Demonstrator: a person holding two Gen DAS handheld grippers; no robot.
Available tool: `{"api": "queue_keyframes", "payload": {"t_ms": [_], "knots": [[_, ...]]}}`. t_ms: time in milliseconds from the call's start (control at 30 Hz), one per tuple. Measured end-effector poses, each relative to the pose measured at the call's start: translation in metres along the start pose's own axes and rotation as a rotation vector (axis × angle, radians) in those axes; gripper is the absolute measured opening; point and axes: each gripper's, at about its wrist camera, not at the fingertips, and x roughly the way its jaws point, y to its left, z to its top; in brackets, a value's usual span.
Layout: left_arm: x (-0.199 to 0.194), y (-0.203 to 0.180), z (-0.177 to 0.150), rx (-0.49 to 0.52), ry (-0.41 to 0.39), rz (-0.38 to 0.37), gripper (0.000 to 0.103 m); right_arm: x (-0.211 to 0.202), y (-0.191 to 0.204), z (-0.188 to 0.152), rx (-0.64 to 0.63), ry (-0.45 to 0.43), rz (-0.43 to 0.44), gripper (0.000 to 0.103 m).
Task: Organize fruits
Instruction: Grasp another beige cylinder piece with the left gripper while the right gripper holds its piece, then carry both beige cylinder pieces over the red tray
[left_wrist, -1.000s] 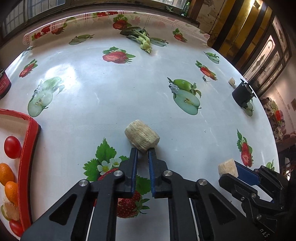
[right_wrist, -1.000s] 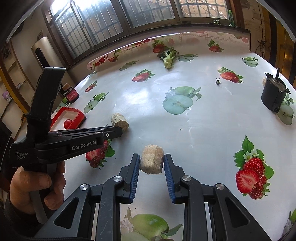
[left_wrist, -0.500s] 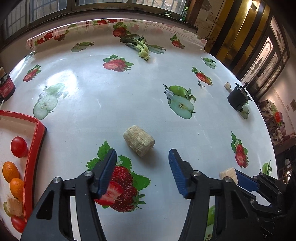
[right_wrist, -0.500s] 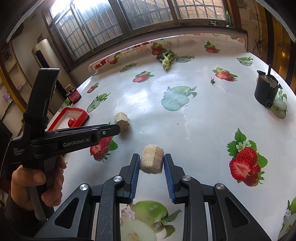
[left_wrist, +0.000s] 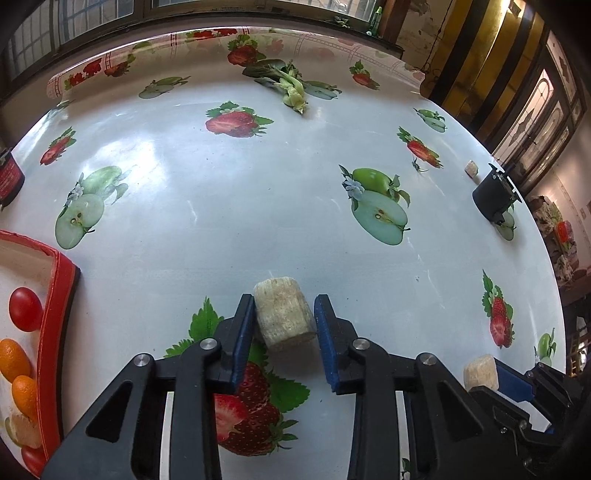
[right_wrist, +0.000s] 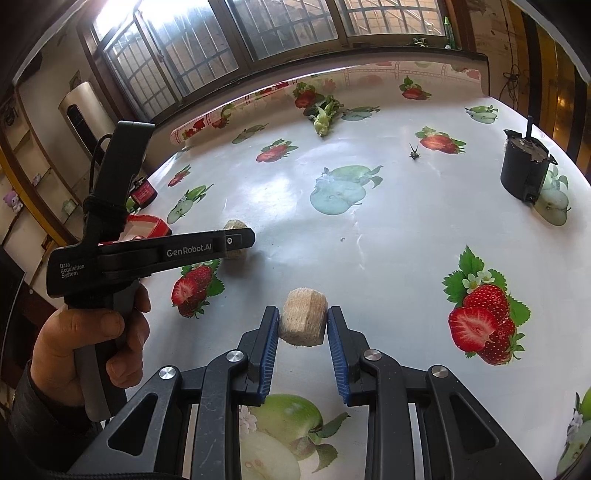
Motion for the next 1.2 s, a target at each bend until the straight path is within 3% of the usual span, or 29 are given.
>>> {"api": "queue_keyframes", "payload": {"t_ms": [500, 1200], "knots": [[-0.065, 0.025, -0.043, -0.022, -0.066, 0.043, 0.03, -0.002, 0.029, 0.002, -0.045, -0.009, 0.026, 0.028], [-0.123, 0.091, -0.083, -0.134, -0.134, 0.118, 0.03, 0.017, 0.124, 0.015, -0.2, -0.003, 0.11, 0.027]]}}
